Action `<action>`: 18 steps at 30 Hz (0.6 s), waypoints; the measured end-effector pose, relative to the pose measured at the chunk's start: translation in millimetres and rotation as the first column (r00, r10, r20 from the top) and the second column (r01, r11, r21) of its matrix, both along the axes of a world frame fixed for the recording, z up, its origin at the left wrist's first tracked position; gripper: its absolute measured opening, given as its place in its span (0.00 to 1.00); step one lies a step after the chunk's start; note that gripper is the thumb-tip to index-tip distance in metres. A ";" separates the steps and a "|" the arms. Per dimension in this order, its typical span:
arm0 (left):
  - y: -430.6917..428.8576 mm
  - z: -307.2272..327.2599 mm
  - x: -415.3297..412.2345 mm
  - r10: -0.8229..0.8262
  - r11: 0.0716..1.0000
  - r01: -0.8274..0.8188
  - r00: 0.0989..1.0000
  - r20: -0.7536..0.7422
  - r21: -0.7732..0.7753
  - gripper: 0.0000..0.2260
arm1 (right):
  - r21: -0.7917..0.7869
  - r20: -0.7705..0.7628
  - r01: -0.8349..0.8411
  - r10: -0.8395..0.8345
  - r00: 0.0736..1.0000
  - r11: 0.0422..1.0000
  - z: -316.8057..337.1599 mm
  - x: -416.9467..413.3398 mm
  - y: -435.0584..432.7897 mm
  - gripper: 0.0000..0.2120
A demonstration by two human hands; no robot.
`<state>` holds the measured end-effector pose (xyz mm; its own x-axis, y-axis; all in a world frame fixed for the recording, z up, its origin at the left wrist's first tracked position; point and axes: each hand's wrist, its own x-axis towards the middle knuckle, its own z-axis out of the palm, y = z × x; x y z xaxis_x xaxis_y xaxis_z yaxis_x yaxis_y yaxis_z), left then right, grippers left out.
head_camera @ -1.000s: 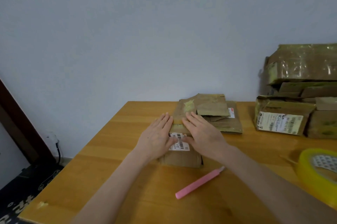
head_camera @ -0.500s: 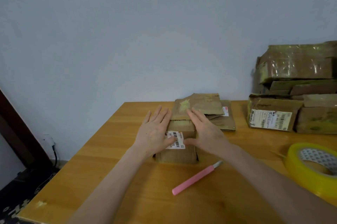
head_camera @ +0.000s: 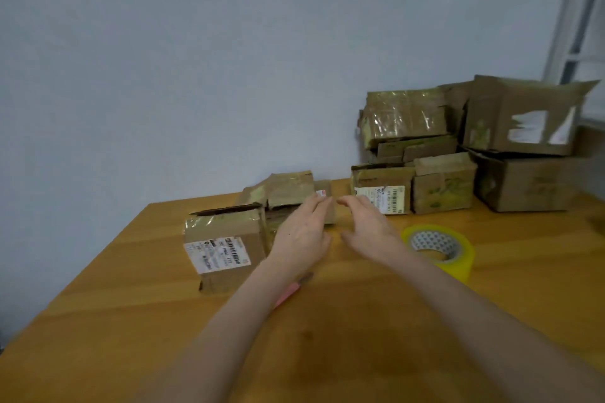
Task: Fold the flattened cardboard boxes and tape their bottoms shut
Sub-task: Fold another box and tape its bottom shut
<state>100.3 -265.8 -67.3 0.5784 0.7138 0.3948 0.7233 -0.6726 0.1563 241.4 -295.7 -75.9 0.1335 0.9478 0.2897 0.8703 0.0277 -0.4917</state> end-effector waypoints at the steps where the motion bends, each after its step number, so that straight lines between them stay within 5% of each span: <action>1: -6.0 -6.7 18.4 -0.024 0.997 0.026 0.999 0.024 -0.078 0.28 | -0.004 0.002 0.063 -0.063 0.998 0.998 -1.8 14.7 -7.1 0.26; 6: -21.5 -43.6 83.4 -0.046 0.907 0.048 0.999 0.015 -0.419 0.28 | -0.283 0.202 0.275 -0.223 0.954 0.919 -15.6 76.9 -42.6 0.27; 10: -16.2 -53.5 94.9 -0.016 0.885 0.014 1.000 -0.002 -0.465 0.30 | -0.306 0.380 0.269 -0.142 0.914 0.913 -29.6 88.1 -58.3 0.17; 12: -9.6 -42.8 88.4 -0.014 0.903 0.036 0.998 0.053 -0.428 0.29 | -0.252 0.242 0.190 -0.129 0.962 0.949 -22.0 91.6 -56.3 0.16; 14: 1.7 -22.8 74.1 -0.010 0.929 0.061 0.990 0.142 -0.365 0.24 | -0.203 -0.130 0.007 -0.034 0.991 0.979 -3.8 93.2 -51.0 0.16; 16: 14.0 5.0 52.9 0.029 0.941 0.075 0.954 0.298 -0.331 0.13 | -0.073 -0.408 -0.146 0.104 0.907 0.987 17.5 86.3 -45.4 0.13; 18: 23.6 34.6 27.1 0.102 0.936 0.068 0.887 0.451 -0.345 0.01 | 0.001 -0.511 -0.203 0.175 0.841 0.979 40.5 71.0 -37.1 0.12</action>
